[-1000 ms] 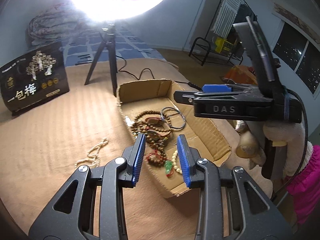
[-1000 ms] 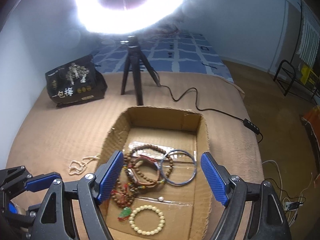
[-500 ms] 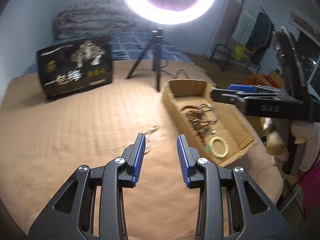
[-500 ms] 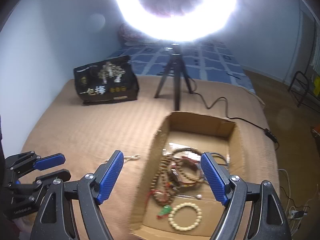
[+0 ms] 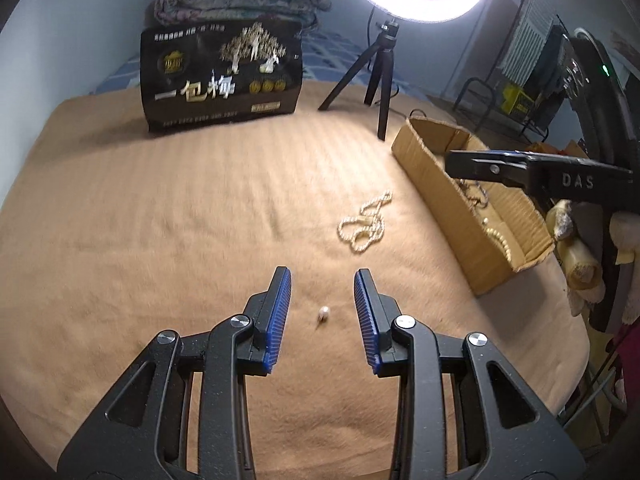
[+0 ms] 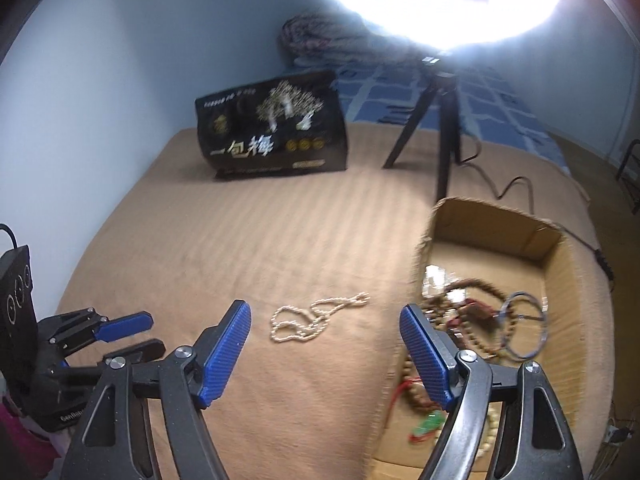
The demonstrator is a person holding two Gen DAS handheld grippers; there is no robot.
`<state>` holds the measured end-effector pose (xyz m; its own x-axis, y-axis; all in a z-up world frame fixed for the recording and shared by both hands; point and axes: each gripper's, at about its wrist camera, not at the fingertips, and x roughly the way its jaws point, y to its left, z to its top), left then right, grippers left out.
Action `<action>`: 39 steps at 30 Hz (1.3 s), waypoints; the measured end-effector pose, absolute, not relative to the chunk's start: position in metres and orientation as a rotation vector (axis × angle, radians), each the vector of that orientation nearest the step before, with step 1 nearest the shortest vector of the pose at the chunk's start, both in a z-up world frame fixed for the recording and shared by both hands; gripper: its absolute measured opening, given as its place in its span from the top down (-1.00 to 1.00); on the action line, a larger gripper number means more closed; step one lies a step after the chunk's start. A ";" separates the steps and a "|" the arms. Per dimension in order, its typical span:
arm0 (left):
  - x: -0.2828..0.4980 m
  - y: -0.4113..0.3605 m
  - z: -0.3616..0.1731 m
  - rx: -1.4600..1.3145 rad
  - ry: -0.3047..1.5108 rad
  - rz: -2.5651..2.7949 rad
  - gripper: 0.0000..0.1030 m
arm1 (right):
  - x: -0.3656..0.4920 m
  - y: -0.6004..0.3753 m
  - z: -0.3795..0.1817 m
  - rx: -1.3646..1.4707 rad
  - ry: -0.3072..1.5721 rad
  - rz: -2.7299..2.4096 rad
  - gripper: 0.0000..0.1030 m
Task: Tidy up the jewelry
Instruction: 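Move both open tools back toward the pearl earring and pearl necklace, then grasp the pearl earring with the left tool while the right tool grasps the pearl necklace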
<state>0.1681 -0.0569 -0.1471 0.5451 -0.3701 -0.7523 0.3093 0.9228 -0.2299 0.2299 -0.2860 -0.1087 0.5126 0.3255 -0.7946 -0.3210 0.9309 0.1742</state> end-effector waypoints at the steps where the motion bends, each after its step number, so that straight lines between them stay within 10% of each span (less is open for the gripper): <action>1: 0.167 -0.056 -0.150 -0.074 0.915 -0.405 0.37 | 0.232 -0.283 -0.112 0.009 0.967 0.394 -0.50; 39: 0.177 -0.076 -0.210 0.012 0.976 -0.450 0.62 | 0.284 -0.231 -0.209 -0.035 1.210 0.212 -0.33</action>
